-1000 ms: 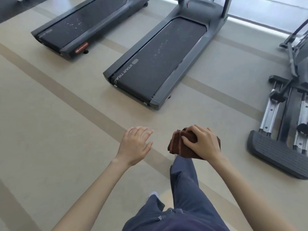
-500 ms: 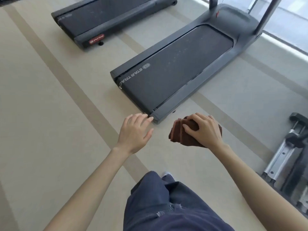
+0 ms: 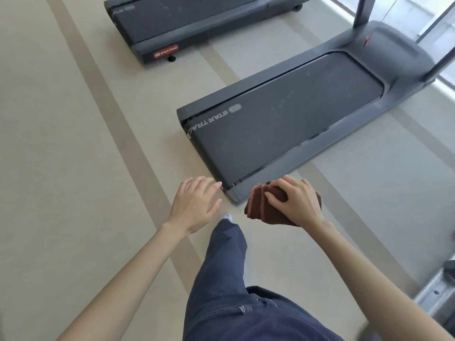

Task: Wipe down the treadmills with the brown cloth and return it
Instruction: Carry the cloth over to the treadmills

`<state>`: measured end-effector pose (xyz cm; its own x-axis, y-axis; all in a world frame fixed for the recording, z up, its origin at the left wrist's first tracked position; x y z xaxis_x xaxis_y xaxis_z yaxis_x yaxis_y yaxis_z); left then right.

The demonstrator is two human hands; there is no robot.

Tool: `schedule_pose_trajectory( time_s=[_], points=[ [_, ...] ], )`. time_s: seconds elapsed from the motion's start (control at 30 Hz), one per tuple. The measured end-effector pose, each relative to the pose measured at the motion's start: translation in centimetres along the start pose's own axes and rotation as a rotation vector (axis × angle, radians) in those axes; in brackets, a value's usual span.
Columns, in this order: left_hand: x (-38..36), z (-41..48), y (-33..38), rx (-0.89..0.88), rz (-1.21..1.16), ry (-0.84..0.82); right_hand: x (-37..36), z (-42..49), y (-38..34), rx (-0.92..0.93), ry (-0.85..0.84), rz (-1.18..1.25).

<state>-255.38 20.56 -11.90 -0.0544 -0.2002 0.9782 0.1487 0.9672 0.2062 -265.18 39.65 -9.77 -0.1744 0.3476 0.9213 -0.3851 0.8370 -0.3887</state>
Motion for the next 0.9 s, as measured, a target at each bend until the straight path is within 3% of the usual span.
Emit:
schedule_pose_trajectory(
  time_s=[0.2,0.47,0.73,0.9],
  points=[
    [0.9,7.3,-5.1,0.025,-0.030,0.031,0.5,10.6,-0.3,0.030,0.010,-0.038],
    [0.0,11.6,-10.5,0.121,-0.041,0.018,-1.4,20.4,-1.5,0.215,-0.015,-0.043],
    [-5.1,14.7,-13.0,0.281,-0.060,-0.001,-6.0,28.3,1.4,0.309,-0.095,-0.015],
    [-12.4,17.9,-14.4,0.354,-0.089,-0.053,-12.5,32.1,4.4,0.338,-0.165,-0.013]
  ],
)
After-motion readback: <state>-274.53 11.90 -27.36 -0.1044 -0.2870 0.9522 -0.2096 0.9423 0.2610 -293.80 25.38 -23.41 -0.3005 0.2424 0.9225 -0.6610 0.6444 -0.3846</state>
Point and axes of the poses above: each hand's wrist, its own z-axis towards the middle knuckle, its own x-axis out of the back of the hand, y = z × x, the point moved 9 cm from there along z, towards the middle knuckle, and after that the axes turned 12 degrees about -x, right-handed, at the moved point
